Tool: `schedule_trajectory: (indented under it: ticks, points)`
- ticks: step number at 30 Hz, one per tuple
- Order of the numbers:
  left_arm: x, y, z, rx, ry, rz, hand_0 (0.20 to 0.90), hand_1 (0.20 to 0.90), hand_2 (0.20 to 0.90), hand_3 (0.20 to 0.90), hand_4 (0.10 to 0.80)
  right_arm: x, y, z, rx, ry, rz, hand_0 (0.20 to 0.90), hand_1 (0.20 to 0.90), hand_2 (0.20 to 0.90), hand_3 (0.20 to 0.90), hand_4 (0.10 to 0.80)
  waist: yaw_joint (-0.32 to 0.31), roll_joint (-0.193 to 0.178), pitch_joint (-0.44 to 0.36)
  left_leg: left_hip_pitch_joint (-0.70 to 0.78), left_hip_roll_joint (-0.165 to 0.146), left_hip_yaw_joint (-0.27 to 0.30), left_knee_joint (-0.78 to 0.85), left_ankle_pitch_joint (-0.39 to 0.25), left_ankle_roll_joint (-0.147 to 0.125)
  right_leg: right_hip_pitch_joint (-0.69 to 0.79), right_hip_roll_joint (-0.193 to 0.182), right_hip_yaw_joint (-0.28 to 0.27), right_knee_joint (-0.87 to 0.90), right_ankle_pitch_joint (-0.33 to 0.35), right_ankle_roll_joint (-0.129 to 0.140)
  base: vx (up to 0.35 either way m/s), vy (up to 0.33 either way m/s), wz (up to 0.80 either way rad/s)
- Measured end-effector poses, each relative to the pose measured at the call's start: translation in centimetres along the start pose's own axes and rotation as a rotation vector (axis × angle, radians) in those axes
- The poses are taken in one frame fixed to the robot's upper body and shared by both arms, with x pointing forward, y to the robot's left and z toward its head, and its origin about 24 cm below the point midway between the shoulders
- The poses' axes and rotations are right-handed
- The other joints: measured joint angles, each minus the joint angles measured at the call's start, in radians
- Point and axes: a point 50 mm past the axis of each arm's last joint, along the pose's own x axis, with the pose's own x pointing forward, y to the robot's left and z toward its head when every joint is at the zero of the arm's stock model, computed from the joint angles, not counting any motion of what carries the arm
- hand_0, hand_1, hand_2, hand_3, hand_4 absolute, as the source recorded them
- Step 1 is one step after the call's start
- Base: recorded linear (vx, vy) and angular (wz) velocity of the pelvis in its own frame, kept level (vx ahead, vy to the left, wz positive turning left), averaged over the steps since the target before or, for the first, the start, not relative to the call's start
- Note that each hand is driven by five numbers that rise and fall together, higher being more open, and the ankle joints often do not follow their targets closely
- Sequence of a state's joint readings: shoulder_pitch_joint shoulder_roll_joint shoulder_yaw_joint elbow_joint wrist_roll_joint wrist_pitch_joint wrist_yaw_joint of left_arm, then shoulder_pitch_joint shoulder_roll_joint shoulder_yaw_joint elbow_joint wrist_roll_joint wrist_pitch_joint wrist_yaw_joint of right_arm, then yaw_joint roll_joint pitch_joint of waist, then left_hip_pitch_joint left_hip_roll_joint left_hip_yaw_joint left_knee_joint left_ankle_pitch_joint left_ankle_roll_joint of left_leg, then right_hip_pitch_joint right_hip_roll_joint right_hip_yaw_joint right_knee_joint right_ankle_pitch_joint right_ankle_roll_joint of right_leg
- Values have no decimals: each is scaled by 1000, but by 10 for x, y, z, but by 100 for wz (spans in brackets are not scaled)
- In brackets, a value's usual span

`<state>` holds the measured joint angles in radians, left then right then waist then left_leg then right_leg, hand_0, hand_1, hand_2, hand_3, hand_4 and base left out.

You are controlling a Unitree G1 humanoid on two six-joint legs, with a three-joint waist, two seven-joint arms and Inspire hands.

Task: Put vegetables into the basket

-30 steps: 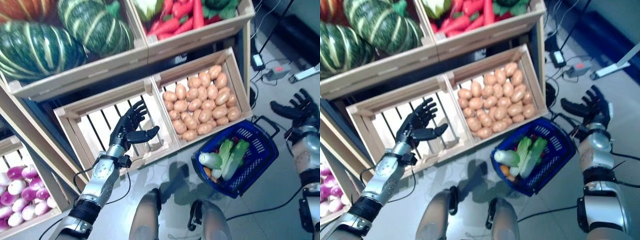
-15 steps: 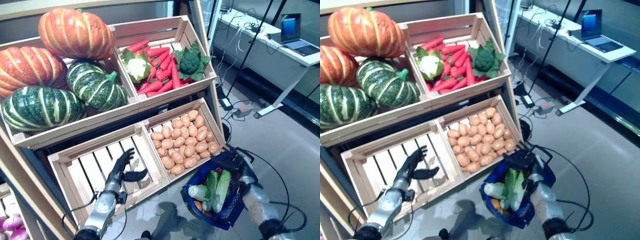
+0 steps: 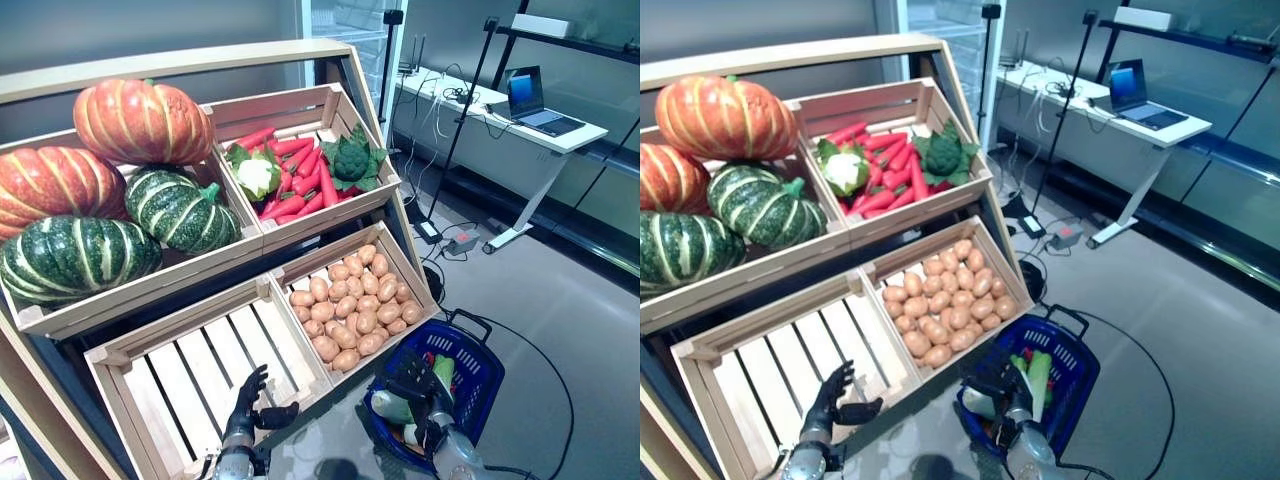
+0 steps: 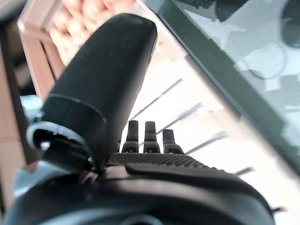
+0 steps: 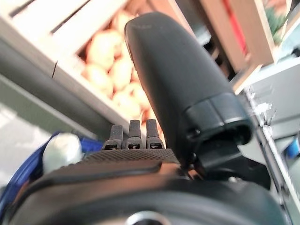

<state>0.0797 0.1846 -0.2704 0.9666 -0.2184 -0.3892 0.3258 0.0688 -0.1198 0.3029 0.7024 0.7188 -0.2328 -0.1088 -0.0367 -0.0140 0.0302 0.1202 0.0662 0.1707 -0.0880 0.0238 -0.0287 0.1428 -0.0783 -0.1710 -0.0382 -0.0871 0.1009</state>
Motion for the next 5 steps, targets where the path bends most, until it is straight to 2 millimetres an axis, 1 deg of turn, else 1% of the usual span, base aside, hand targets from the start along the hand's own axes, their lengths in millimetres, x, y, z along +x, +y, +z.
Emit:
schedule_trajectory:
  ticks: [2,5]
  points:
    - [-3,-2,-4,-21,19,0,900,900,900,900,800,-3,-1,-7,1,23,-3,900,900,900,900,800,1,7,-1,-3,2,-4,0,2,-2,7,3,-5,-16,8,-2,-12,13,4]
    - [-5,-9,-5,-2,15,-35,900,900,900,900,800,-5,-1,-11,-24,37,6,900,900,900,900,800,1,17,0,-6,3,-8,0,5,-3,7,6,-8,-17,10,-4,-9,6,3]
